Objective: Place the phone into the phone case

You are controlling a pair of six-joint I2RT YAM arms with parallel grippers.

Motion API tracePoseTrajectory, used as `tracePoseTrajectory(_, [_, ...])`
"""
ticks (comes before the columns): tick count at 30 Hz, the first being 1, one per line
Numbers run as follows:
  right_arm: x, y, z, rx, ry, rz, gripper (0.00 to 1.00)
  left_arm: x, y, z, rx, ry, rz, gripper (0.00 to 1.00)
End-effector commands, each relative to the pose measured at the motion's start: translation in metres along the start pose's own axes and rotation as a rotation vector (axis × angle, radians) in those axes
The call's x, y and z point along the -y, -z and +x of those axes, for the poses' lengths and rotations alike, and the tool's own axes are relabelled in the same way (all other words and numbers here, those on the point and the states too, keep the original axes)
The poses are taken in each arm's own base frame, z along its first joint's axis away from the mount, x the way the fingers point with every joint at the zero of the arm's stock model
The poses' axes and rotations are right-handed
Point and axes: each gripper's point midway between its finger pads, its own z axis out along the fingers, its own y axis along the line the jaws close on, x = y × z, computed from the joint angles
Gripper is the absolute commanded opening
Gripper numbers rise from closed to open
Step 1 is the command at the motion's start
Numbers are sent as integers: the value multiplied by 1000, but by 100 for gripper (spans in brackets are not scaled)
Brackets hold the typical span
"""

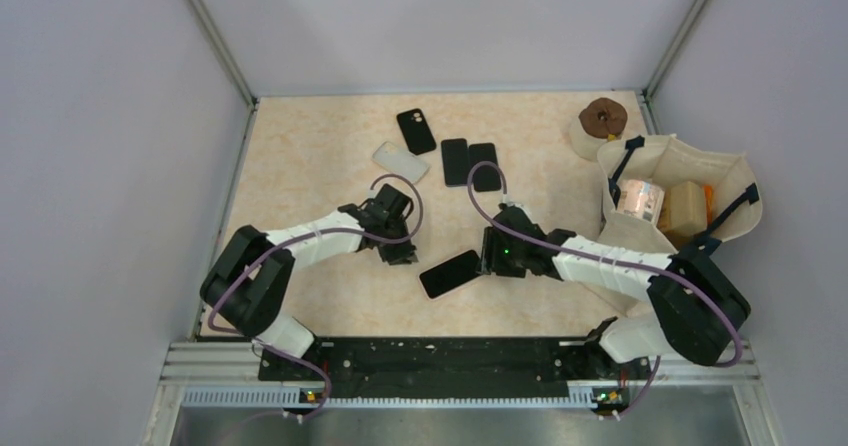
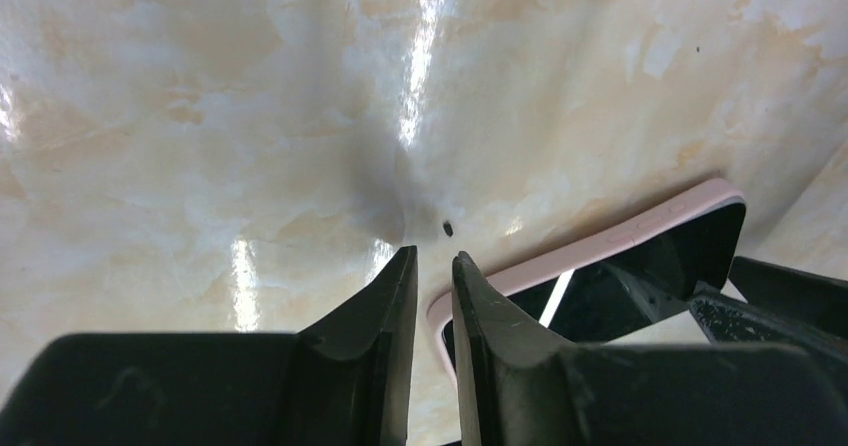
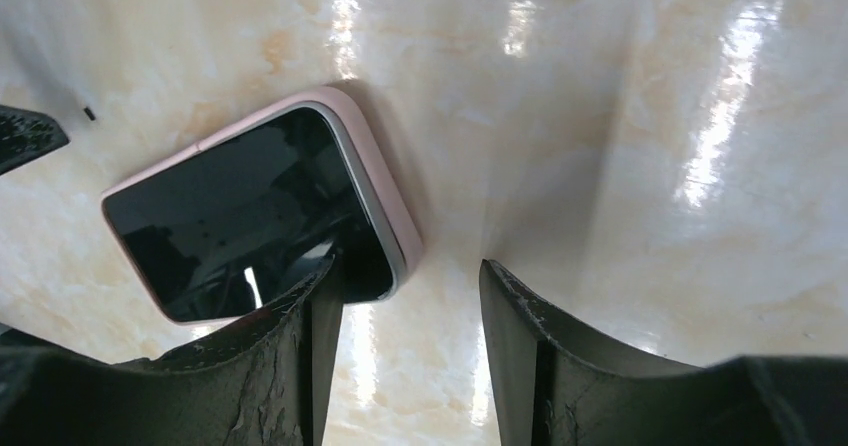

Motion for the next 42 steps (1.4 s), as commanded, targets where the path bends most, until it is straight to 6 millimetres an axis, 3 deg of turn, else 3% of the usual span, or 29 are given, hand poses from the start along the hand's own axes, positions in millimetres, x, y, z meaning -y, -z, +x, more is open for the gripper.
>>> tracePoseTrajectory(1, [20, 11, 0, 23, 9, 100, 51, 8, 18, 7, 3, -29, 83, 26])
tracePoseTrajectory(11, [-10, 9, -24, 45, 110, 57, 41, 22, 35, 39, -64, -82, 163, 32])
tracePoseTrajectory(15, [-16, 6, -19, 19, 142, 59, 36, 23, 34, 48, -84, -91, 162, 32])
tracePoseTrajectory(25, [-5, 7, 4, -53, 168, 91, 20, 17, 26, 56, -94, -100, 118, 32])
tracePoseTrajectory(35, [-3, -5, 47, -166, 197, 104, 10, 16, 18, 54, -93, -108, 92, 32])
tracePoseTrajectory(42, [3, -19, 103, -257, 182, 132, 4, 22, 19, 49, -81, -114, 92, 32])
